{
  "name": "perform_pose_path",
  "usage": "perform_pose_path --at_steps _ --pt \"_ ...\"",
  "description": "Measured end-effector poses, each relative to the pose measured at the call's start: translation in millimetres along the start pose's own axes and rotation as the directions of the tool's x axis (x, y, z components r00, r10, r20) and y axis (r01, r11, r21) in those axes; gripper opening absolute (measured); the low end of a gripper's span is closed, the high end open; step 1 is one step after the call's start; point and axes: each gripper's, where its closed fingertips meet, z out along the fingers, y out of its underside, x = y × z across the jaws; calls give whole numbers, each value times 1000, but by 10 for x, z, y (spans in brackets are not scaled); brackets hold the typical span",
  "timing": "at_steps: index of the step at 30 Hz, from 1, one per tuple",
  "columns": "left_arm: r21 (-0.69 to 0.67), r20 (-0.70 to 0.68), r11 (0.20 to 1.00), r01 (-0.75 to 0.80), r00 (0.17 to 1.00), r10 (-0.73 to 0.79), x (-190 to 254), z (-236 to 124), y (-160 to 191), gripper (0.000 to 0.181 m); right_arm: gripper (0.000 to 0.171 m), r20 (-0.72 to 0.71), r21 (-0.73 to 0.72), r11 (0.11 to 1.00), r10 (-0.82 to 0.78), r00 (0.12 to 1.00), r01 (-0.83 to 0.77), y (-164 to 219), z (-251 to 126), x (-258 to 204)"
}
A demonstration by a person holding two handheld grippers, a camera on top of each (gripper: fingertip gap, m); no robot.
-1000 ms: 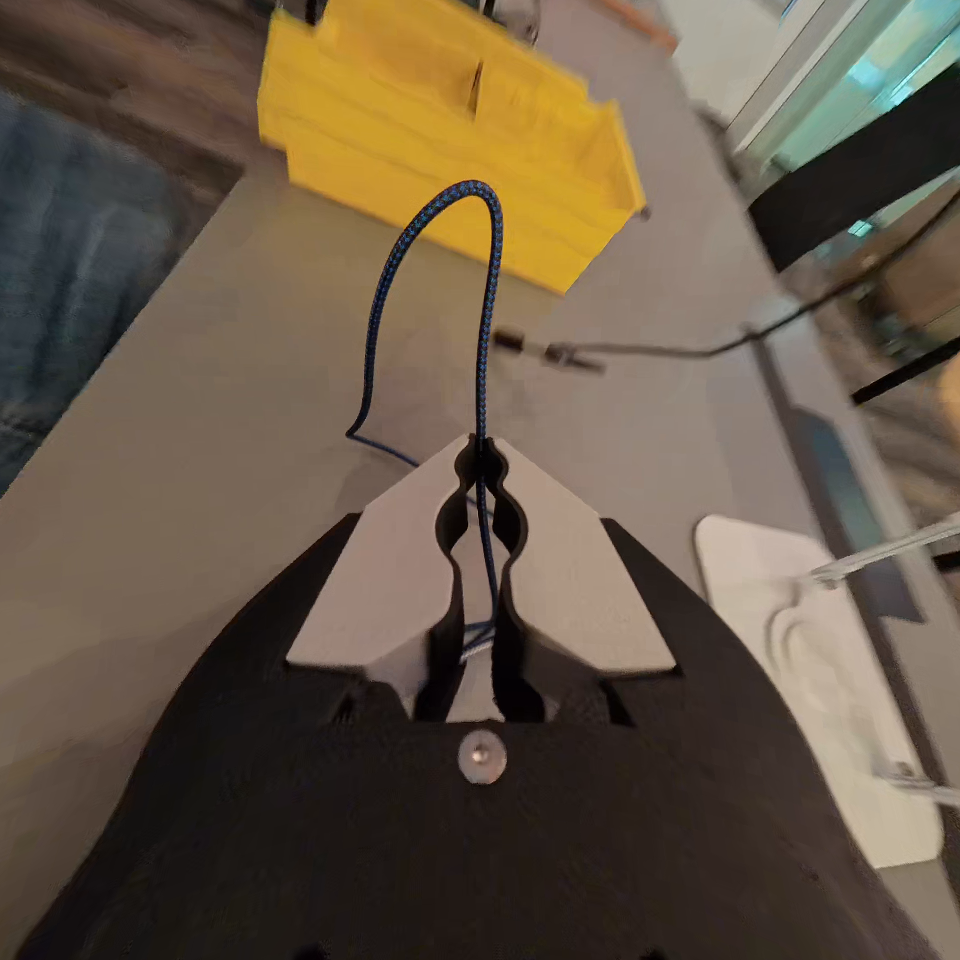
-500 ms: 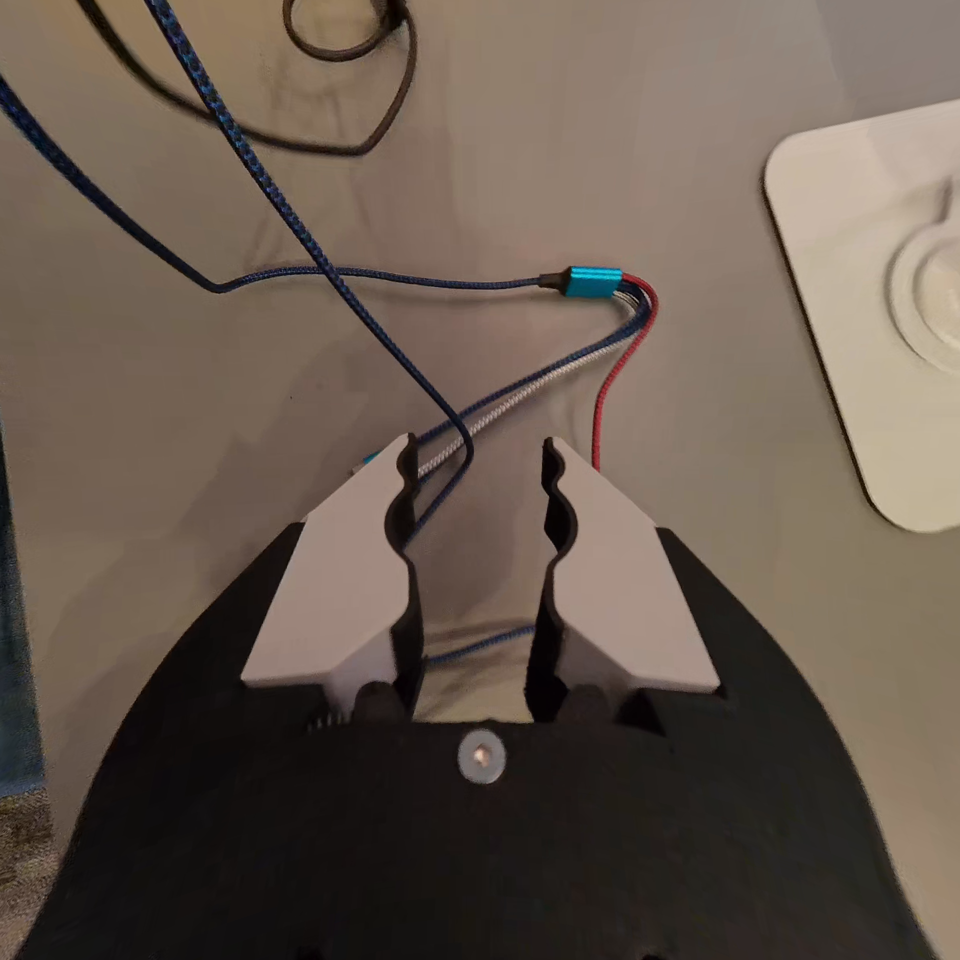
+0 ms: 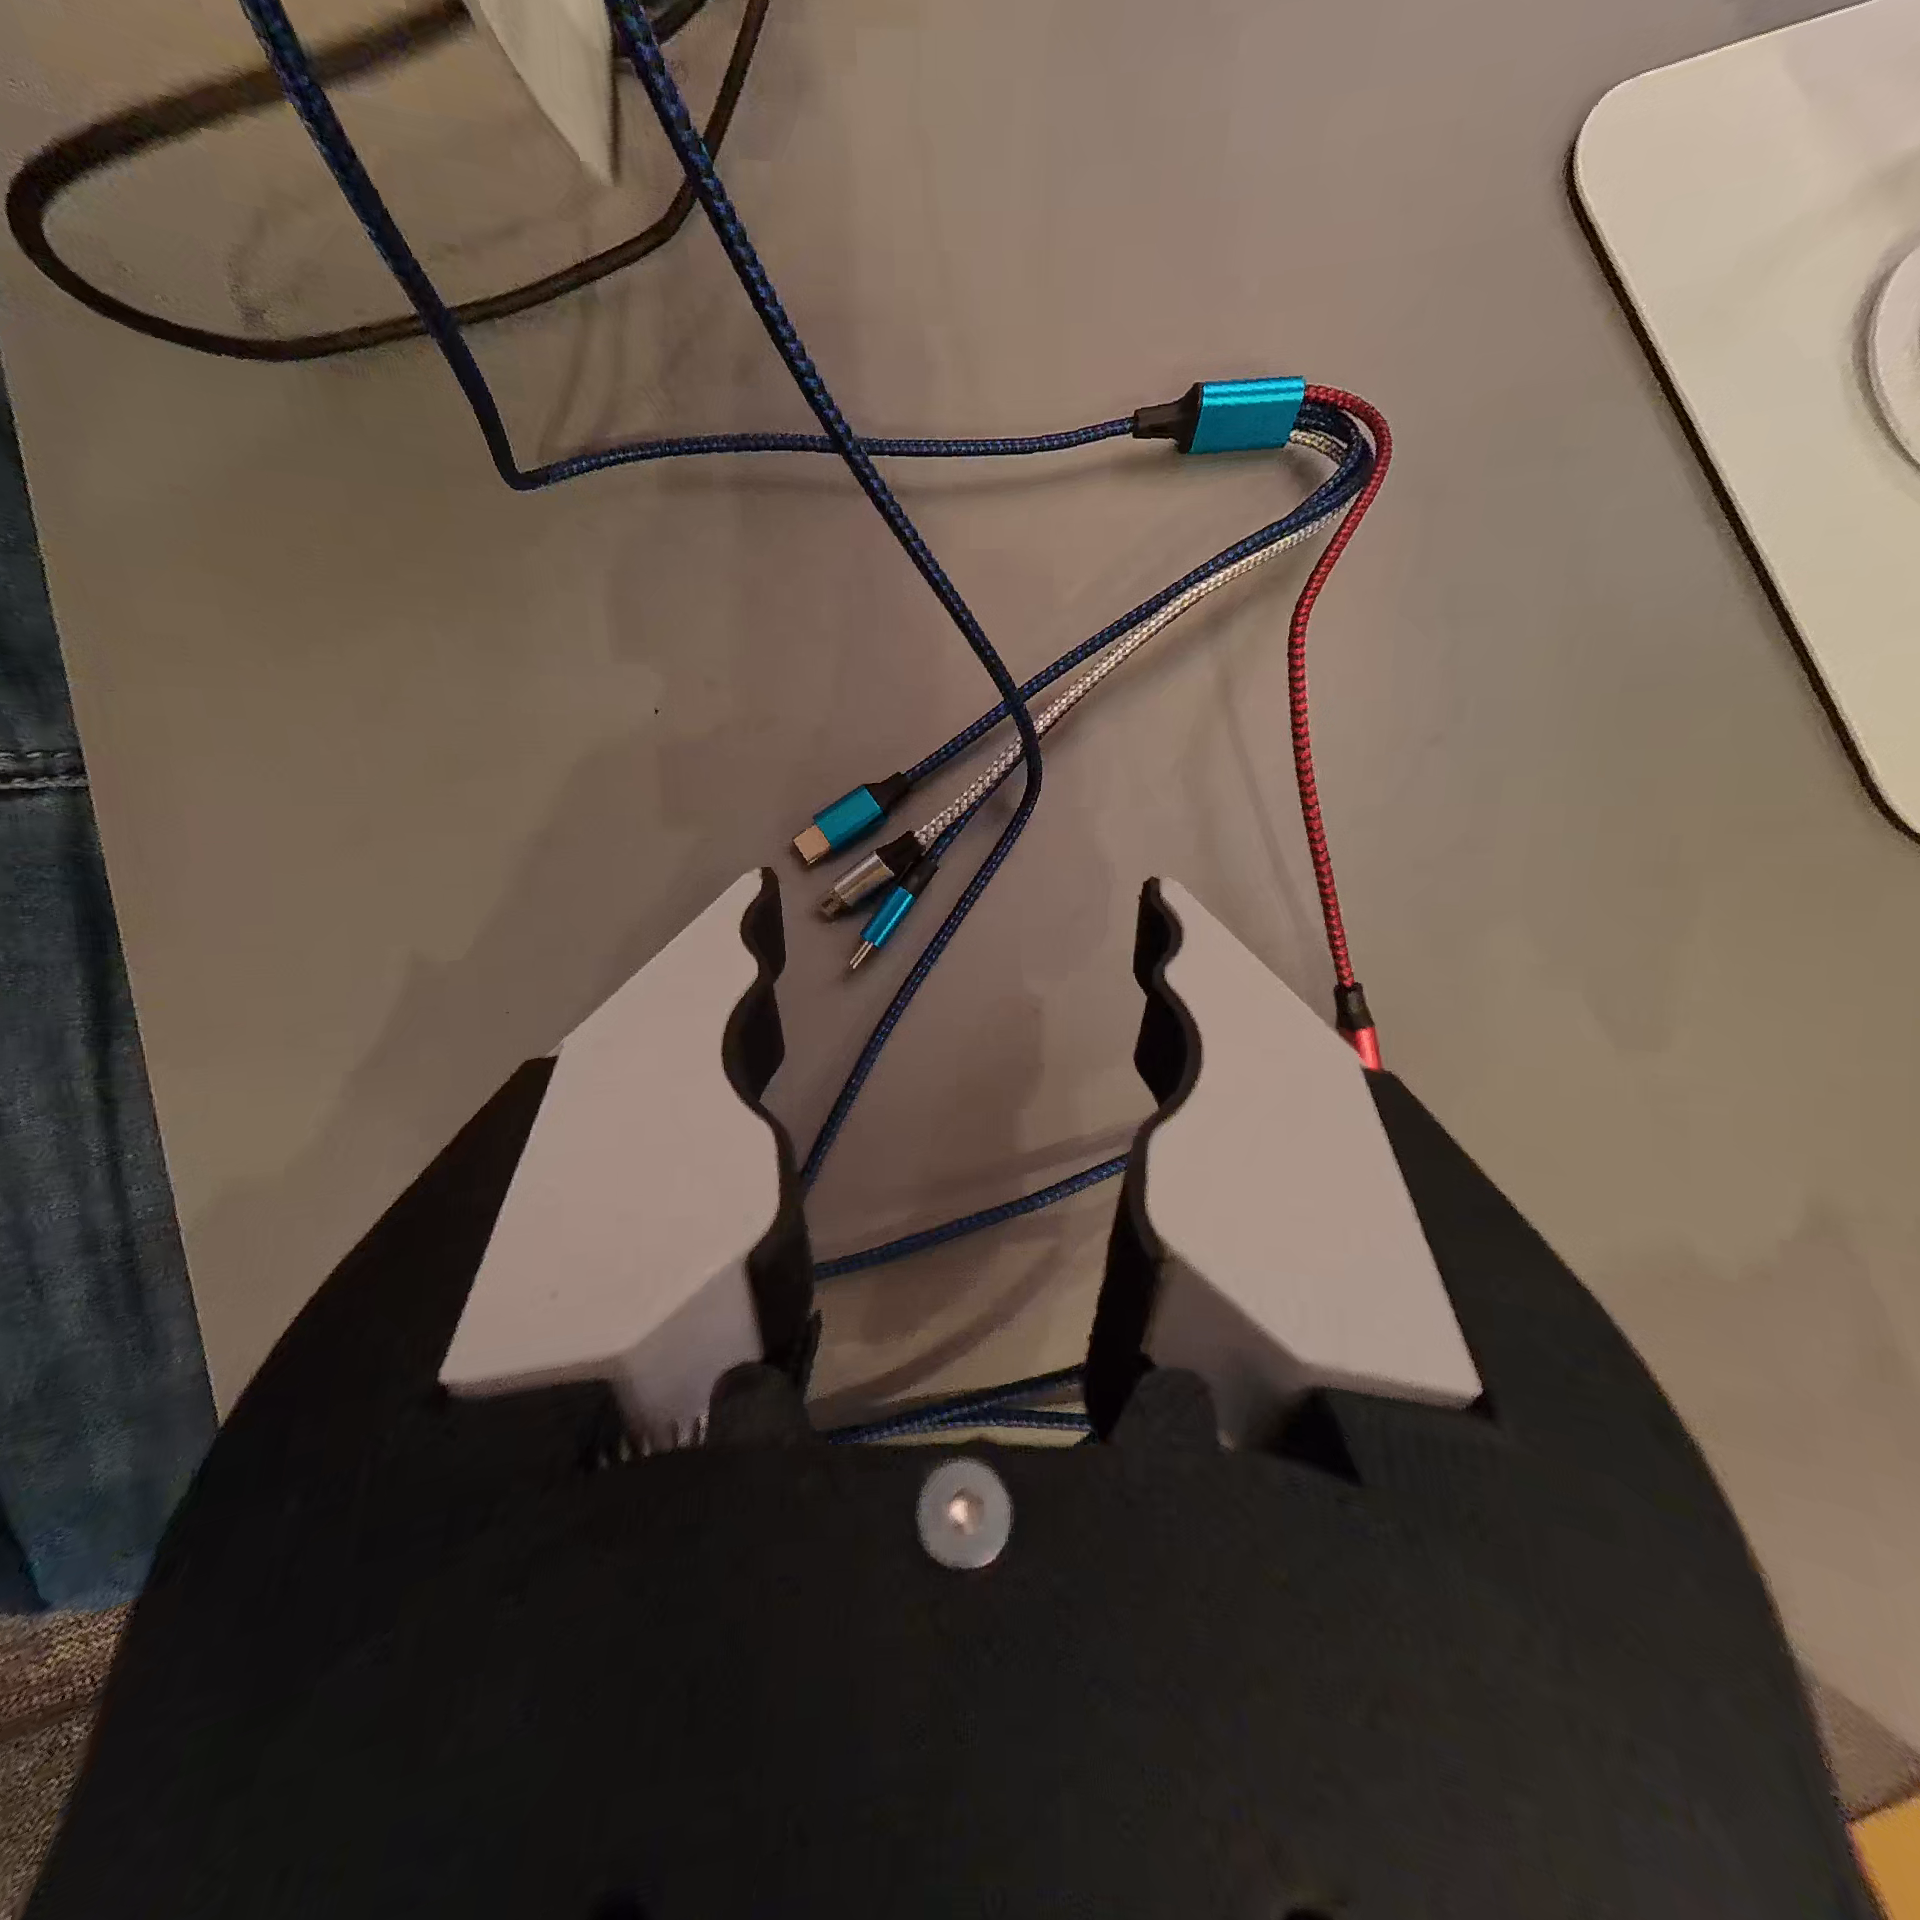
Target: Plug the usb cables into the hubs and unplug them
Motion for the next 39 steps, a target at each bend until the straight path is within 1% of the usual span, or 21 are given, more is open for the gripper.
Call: perform_pose_path --at_steps 3,6,9,12,15,19,22,25,27,28,30,31,32,35,36,39 --pt "-90 38 996 -6 999 9 -68 281 171 127 69 -39 2 1000 23 999 -23 28 31 42" --pt "-112 -46 992 64 997 -70 14 464 269 127 74 -67 12 999 37 997 -36 47 70 79" --pt "-103 -50 992 73 996 -78 2 528 304 127 81 -89 8 999 46 995 -46 79 134 128" --pt "-72 -65 993 91 993 -95 -4 493 275 127 89 -96 6 999 44 994 -44 64 215 160" --pt "-48 -58 993 105 992 -108 -42 427 239 135 91 -80 -18 999 34 996 -36 30 306 167" --pt "-17 -56 994 108 993 -109 -60 315 182 135 94 -74 -51 999 10 997 -13 -61 397 216" --pt "20 -51 993 113 992 -112 -70 204 115 134 99 -29 -86 996 15 999 -17 -115 512 235" --pt "64 -51 991 121 992 -118 -75 83 45 130 95 23 -109 994 9 1000 -6 -192 620 193" --pt "91 -61 988 123 991 -118 -62 2 4 128 87 13 -112 994 19 1000 -17 -239 697 254" --pt "103 -77 987 127 990 -119 -36 -37 -20 127 79 10 -132 991 22 1000 -20 -225 736 280" --pt "121 -99 986 114 990 -102 24 -127 -64 127 57 -2 -115 993 26 1000 -26 -279 759 346" --pt "149 -121 983 106 989 -88 82 -194 -118 127 32 -10 -116 992 40 999 -41 -281 749 393" --pt "180 -156 978 100 985 -72 165 -268 -182 126 16 -5 -112 992 50 999 -50 -285 743 416" --pt "273 -208 961 48 978 10 422 -451 -387 123 8 19 -80 995 56 998 -54 -308 724 427" --pt "275 -207 961 28 978 31 490 -464 -424 124 6 25 -56 997 60 998 -59 -335 699 431" --pt "274 -184 962 -19 980 72 593 -428 -516 126 0 29 77 994 76 997 -78 -496 510 471"
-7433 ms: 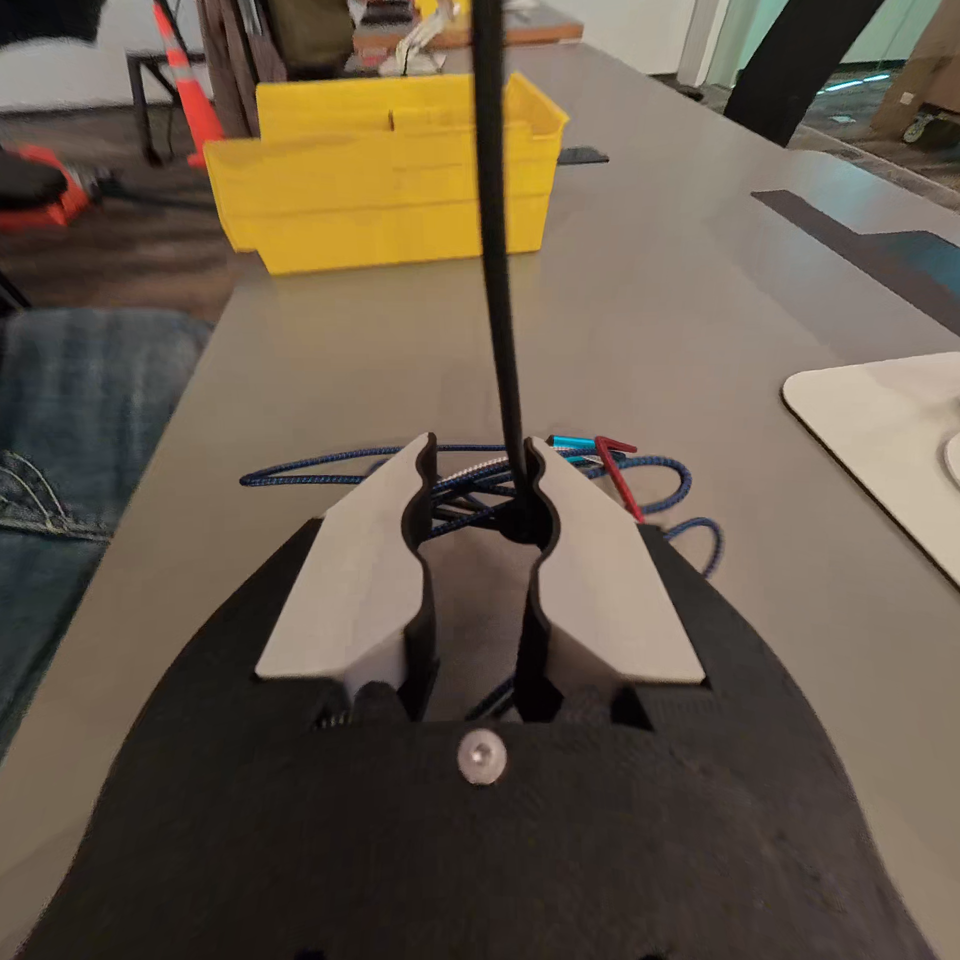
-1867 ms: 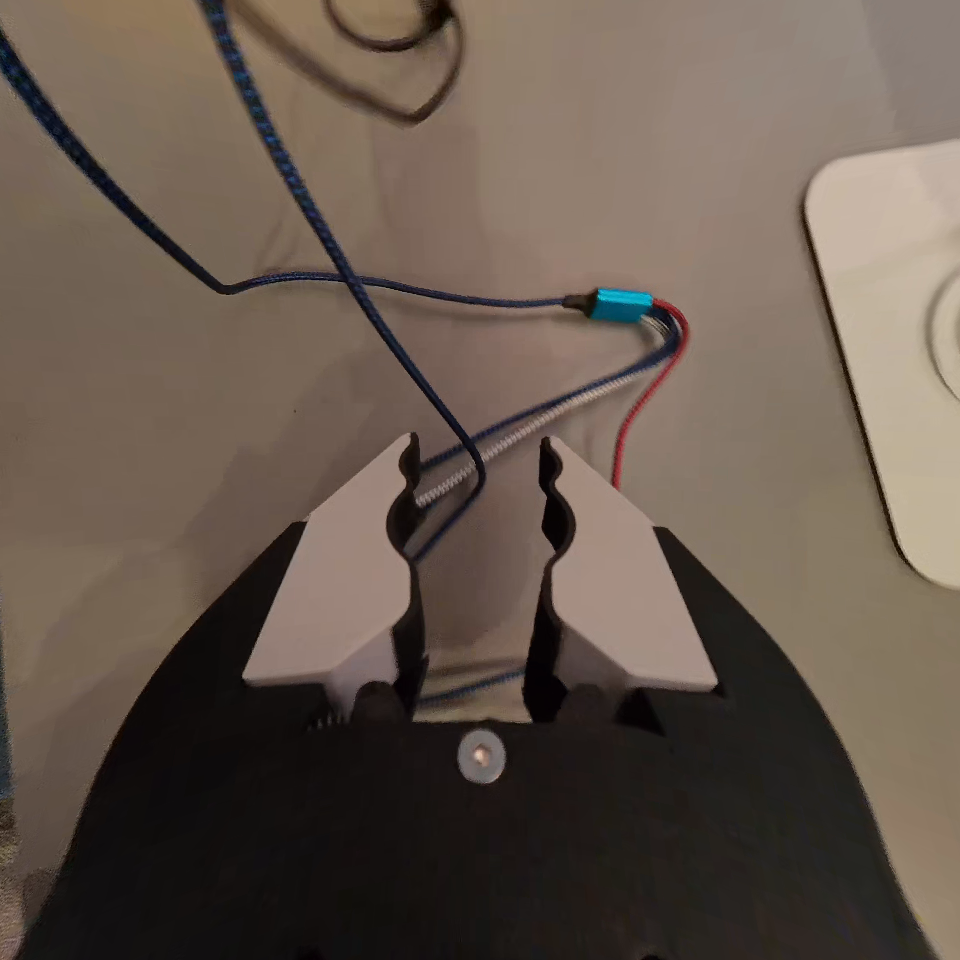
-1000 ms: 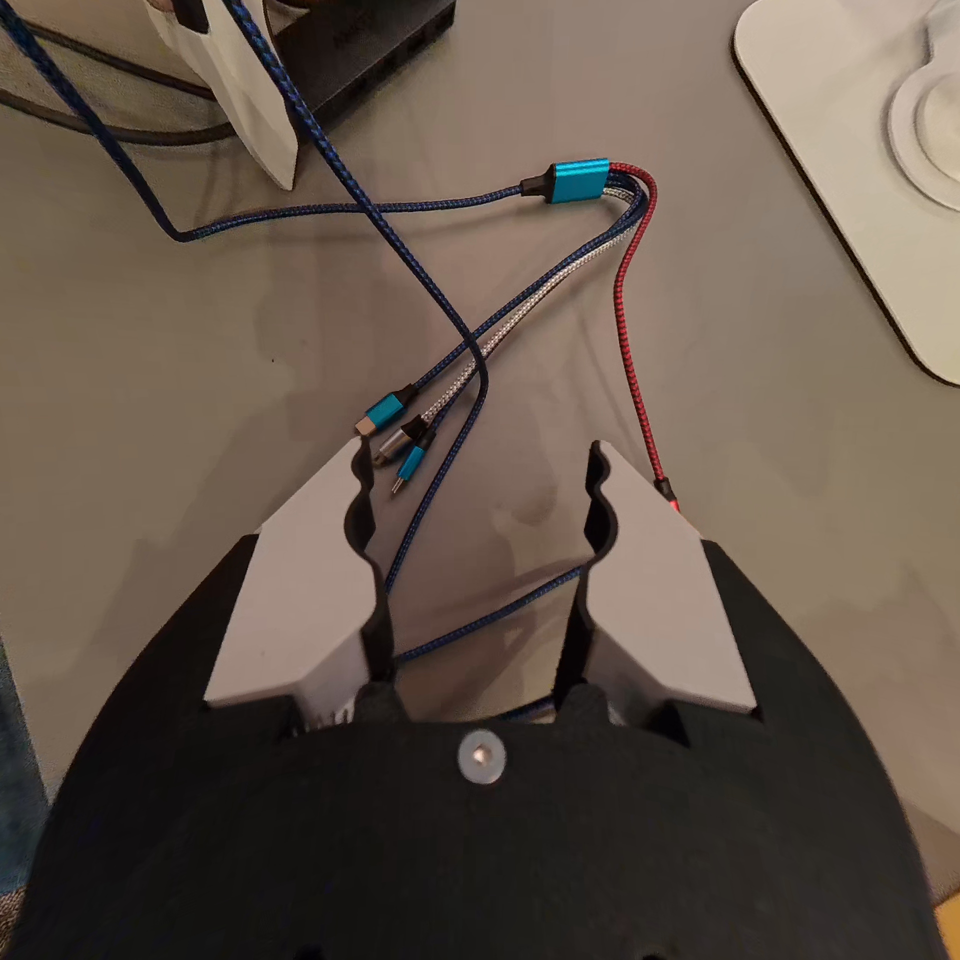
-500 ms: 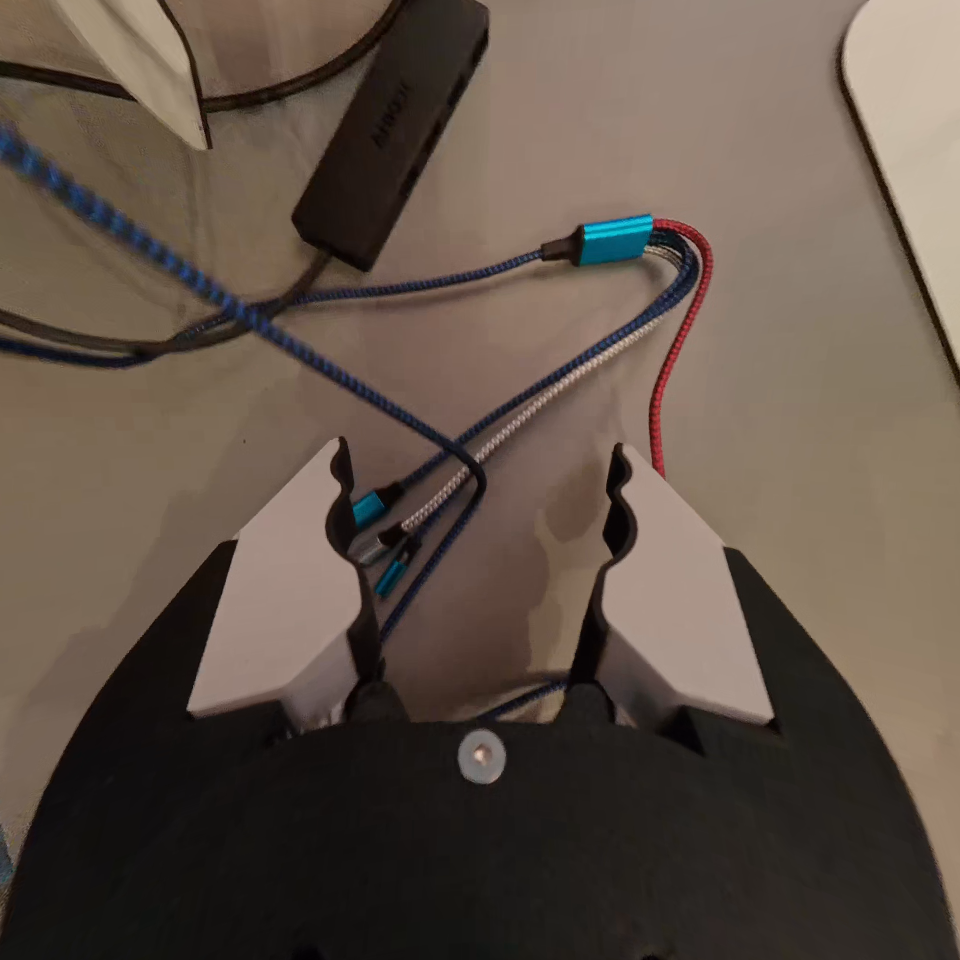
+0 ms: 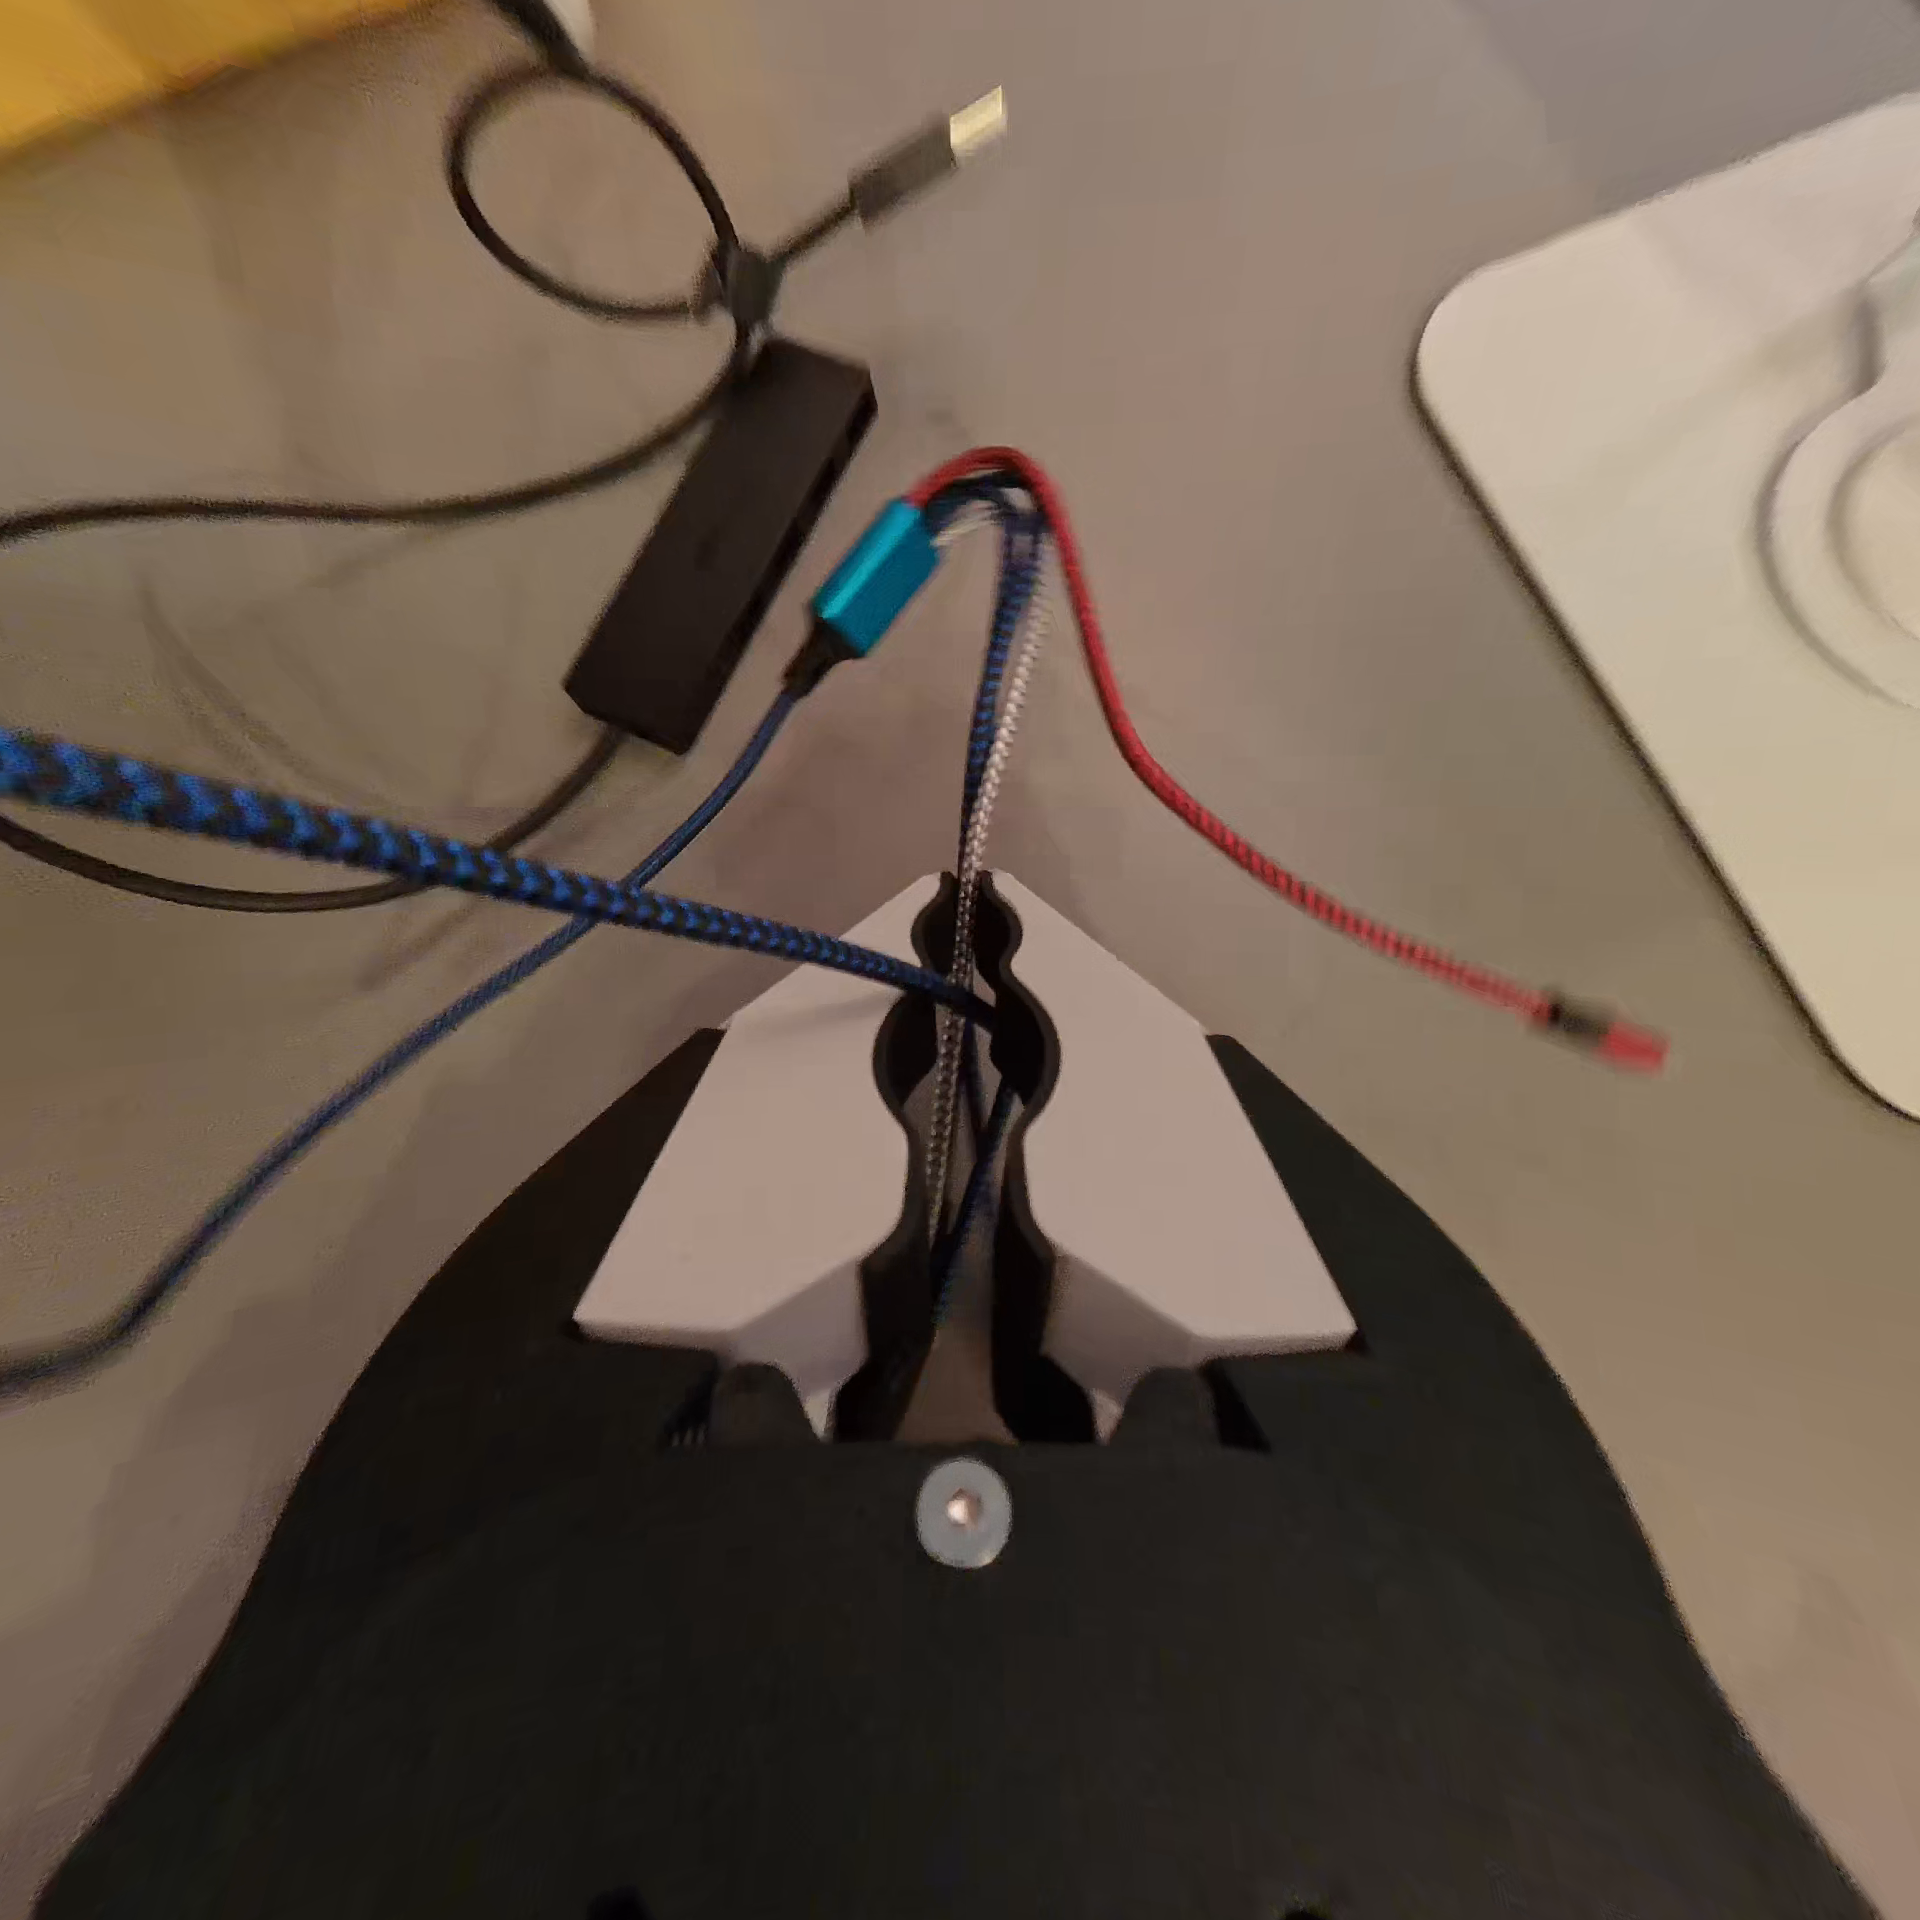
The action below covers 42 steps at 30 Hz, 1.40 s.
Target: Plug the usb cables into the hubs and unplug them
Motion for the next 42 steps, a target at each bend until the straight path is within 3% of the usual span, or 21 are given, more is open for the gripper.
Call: perform_pose_path --at_steps 5,9,14,16,18,21,24,26,30,35,37,42 --pt "112 23 990 85 996 -88 -214 77 -207 137 0 -5 218 976 -19 1000 19 -300 -487 23" --pt "325 -38 943 78 997 -70 -156 59 -601 136 0 128 409 913 -52 990 -5 -531 -840 -170" --pt "597 -29 798 -78 992 119 137 -172 -1061 107 0 399 513 853 -138 906 -95 -629 -1045 -566" --pt "671 -27 733 -114 984 178 262 -295 -1156 88 0 503 534 828 -152 851 -168 -662 -1109 -685" --pt "710 -30 693 -125 978 207 349 -383 -1210 67 0 569 555 799 -162 807 -231 -698 -1159 -746" --pt "731 -35 674 -111 980 198 364 -438 -1231 58 0 626 568 769 -175 760 -292 -732 -1184 -819" --pt "724 -18 682 -107 985 173 327 -467 -1219 45 1 642 553 772 -155 751 -313 -761 -1112 -864" --pt "717 -9 691 -96 989 147 262 -496 -1199 28 20 657 516 785 -108 746 -341 -756 -1072 -823" --pt "736 -28 676 -46 995 98 128 -695 -1165 15 41 583 374 875 38 812 -309 -483 -899 -589" --pt "737 13 675 -33 999 35 -98 -887 -1085 14 39 307 131 940 263 915 -314 89 -805 -89" --pt "731 31 682 -32 999 14 -163 -941 -1065 14 44 154 3 960 275 949 -279 394 -799 50" --pt "717 104 696 -42 993 -48 -378 -1128 -1016 14 56 197 -5 955 293 936 -298 520 -878 -73"
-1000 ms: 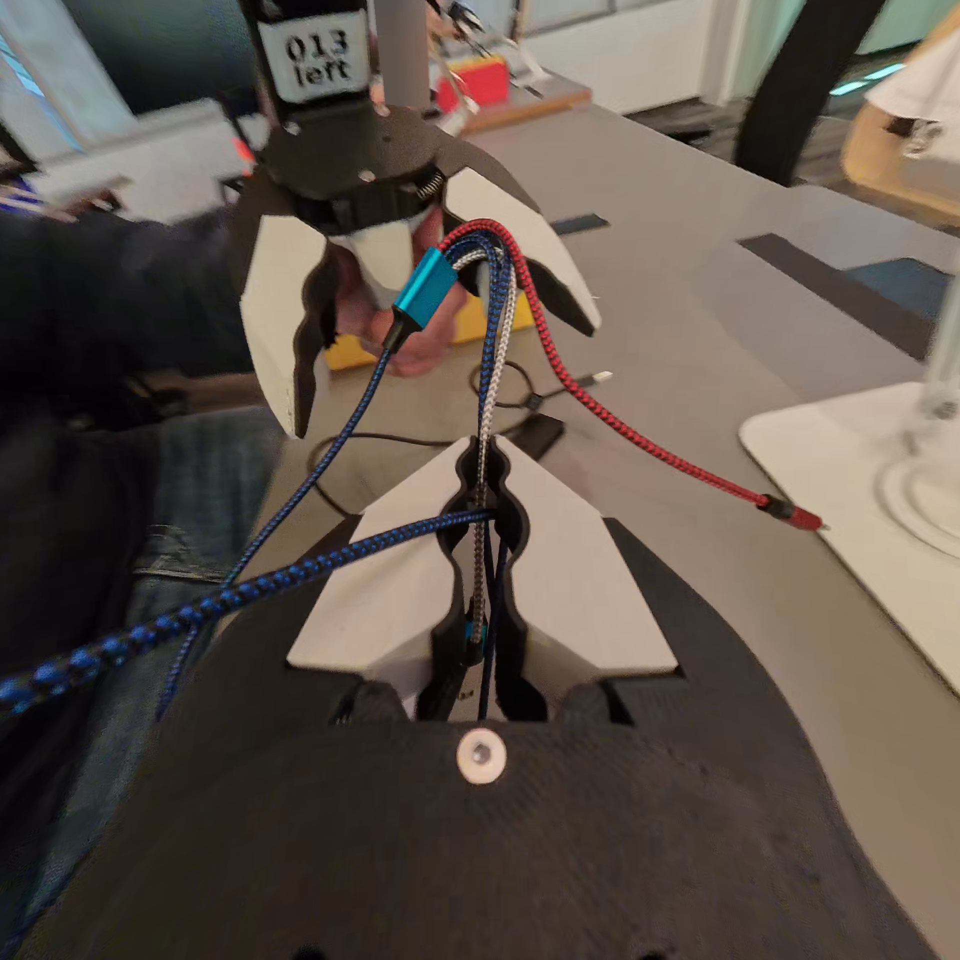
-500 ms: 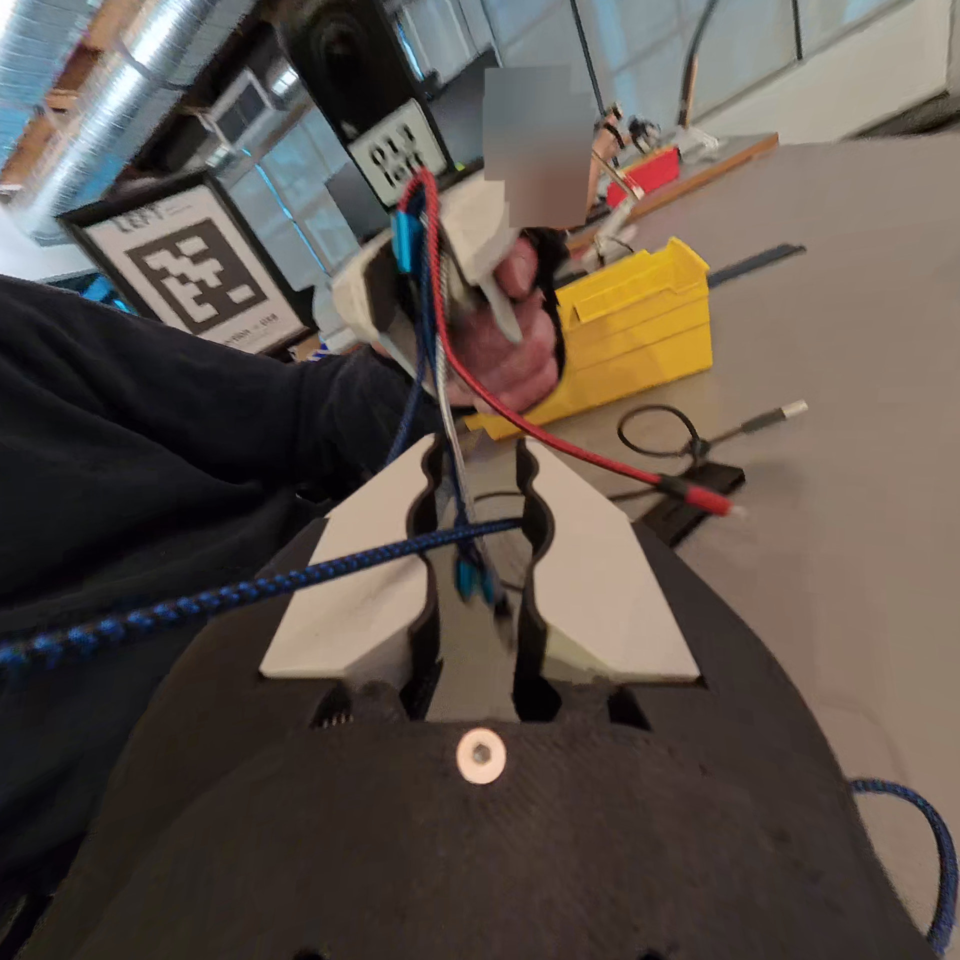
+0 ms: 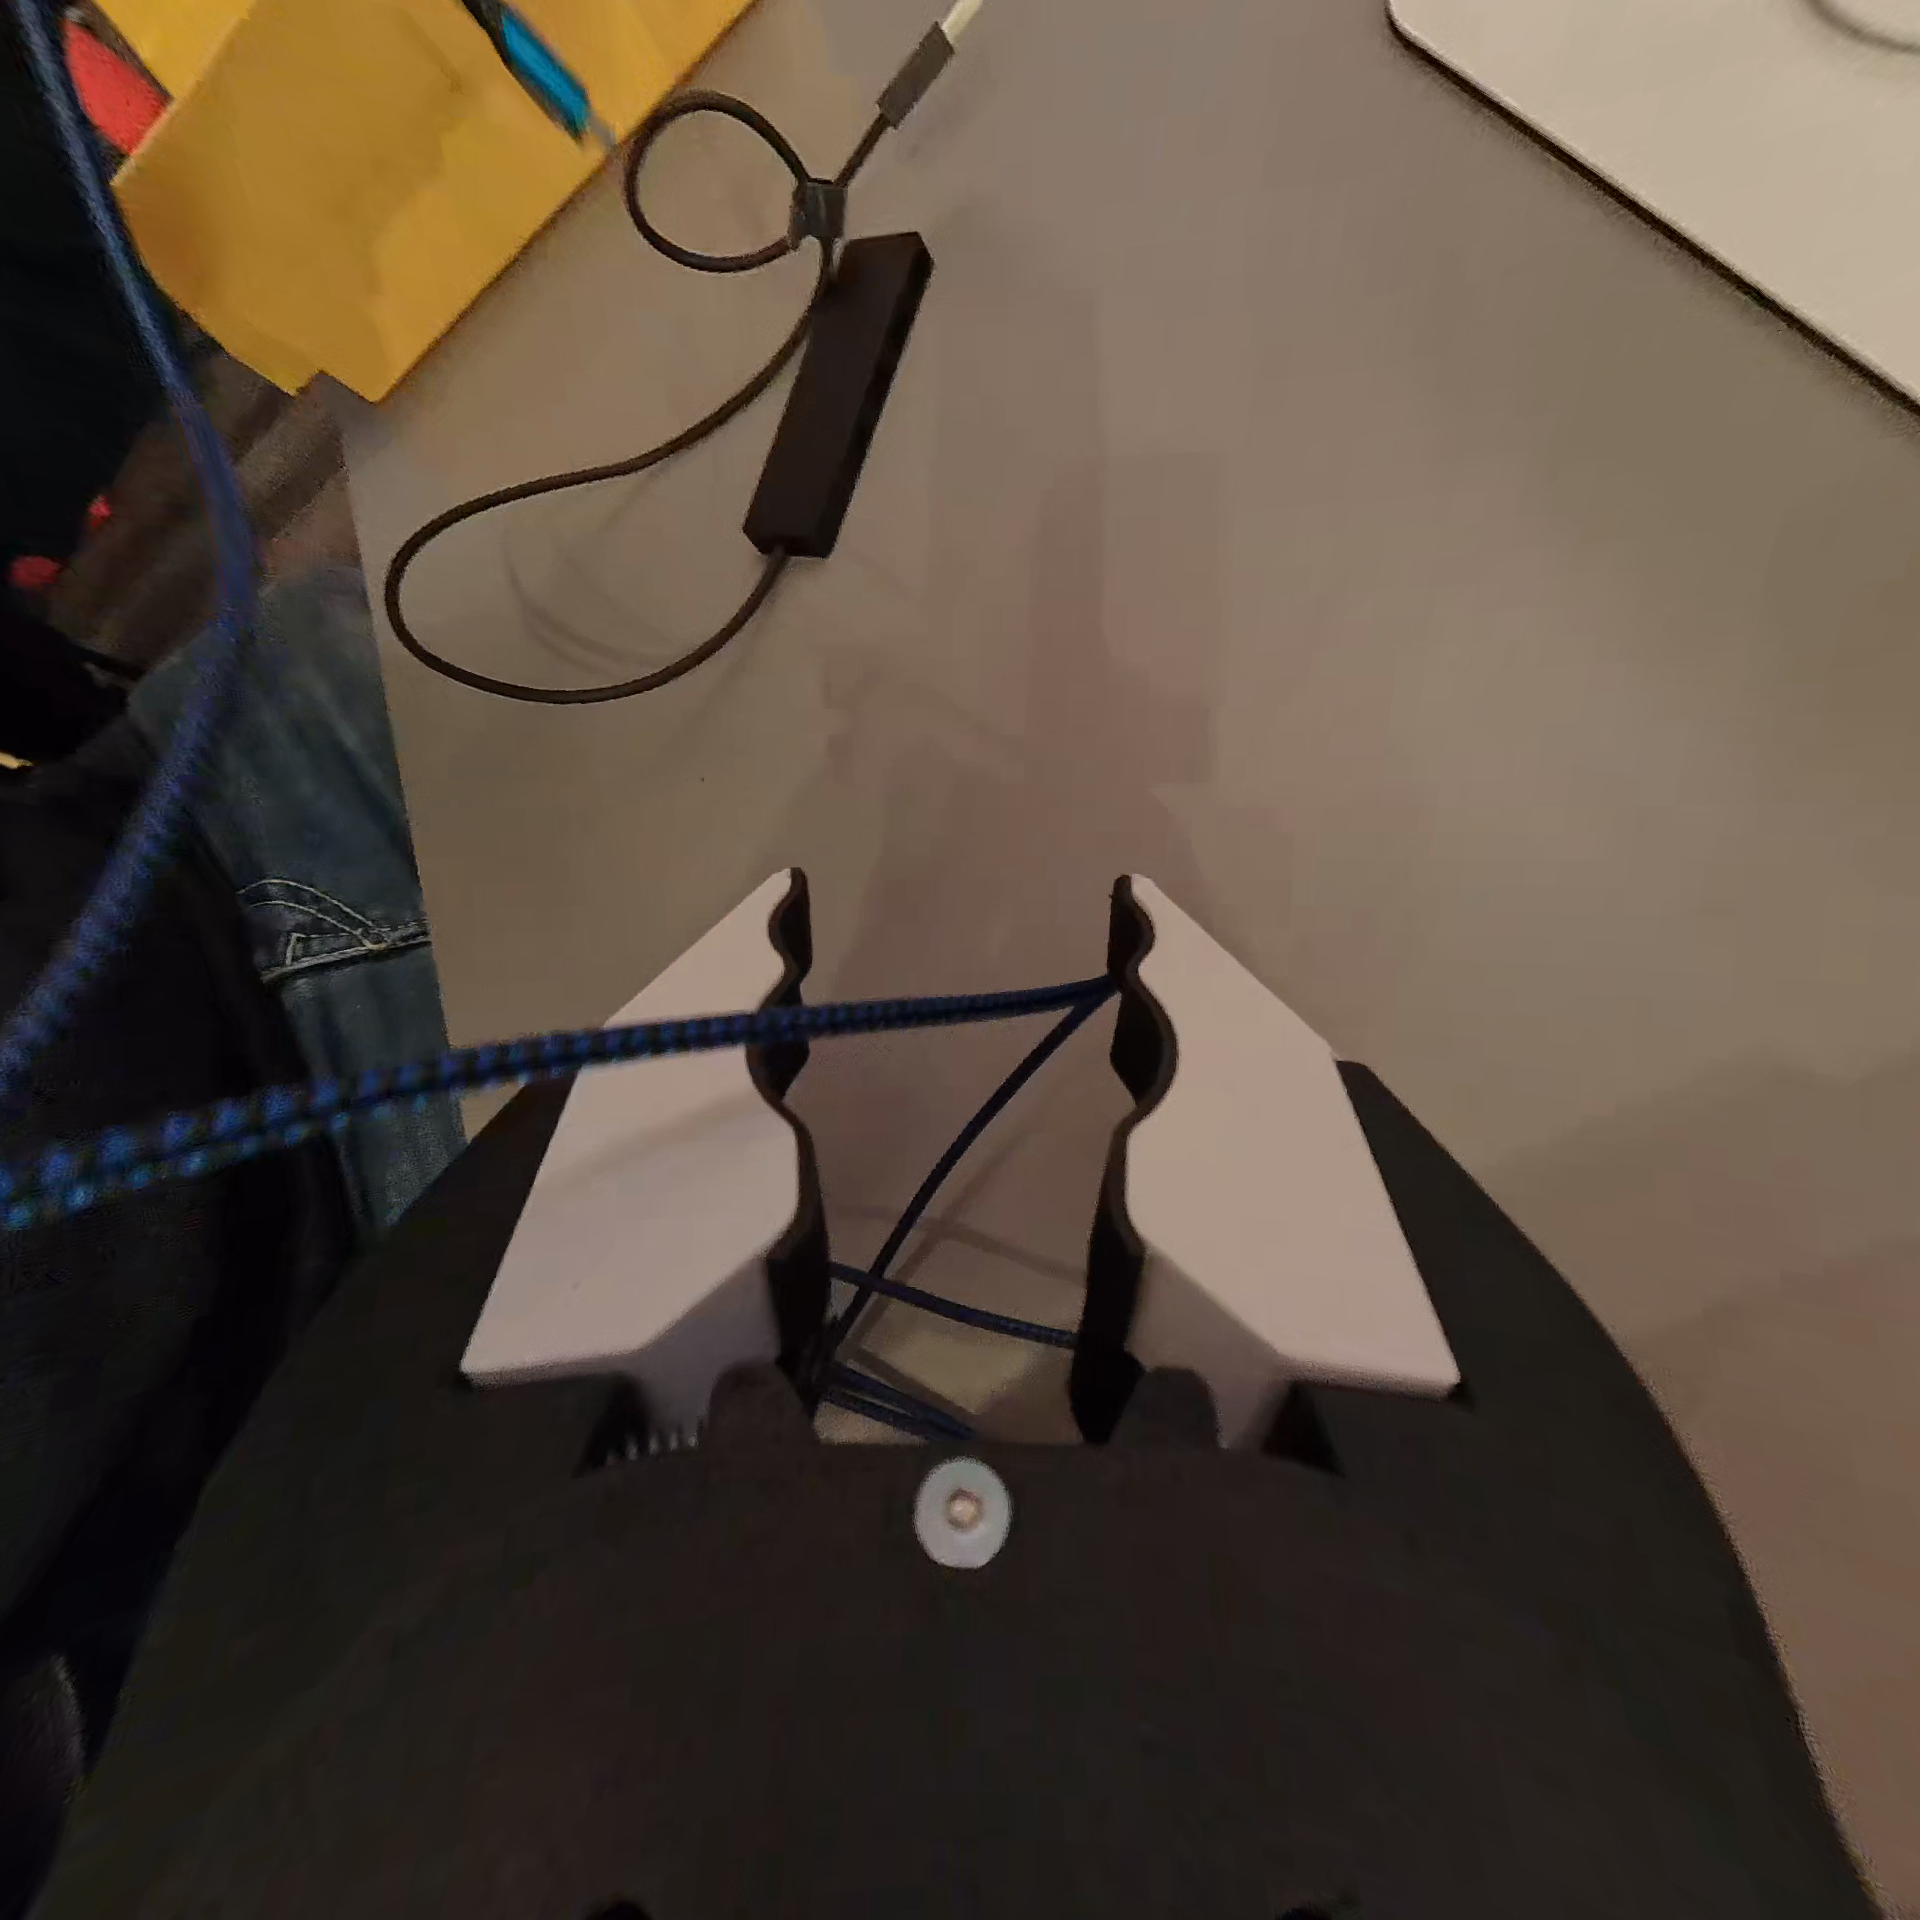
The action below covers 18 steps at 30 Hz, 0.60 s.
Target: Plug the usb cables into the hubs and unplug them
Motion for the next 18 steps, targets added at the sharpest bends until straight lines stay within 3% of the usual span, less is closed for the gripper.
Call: perform_pose_path --at_steps 3,6,8,10,14,16,18 --pt "20 85 999 27 996 -29 -221 -114 -74 14 67 78 -4 1000 -2 997 3 64 13 -98" --pt "-29 156 999 13 988 -8 -360 -158 -32 14 73 196 134 991 -55 979 29 -135 -88 -329" --pt "-63 169 998 20 986 -9 -388 -136 42 14 85 170 249 965 -128 977 84 -347 -170 -408" --pt "-72 154 997 26 988 -15 -358 -91 97 14 68 213 367 925 -191 958 103 -556 -255 -615" --pt "-74 108 997 30 994 -22 -212 14 140 14 73 60 309 950 -66 996 45 -618 -42 -311" --pt "-78 104 997 25 994 -16 -151 54 156 14 77 -1 340 940 43 999 -40 -624 -85 -104" --pt "-88 100 996 8 995 1 -95 80 176 14 76 -51 365 930 51 997 -29 -595 -160 -79"
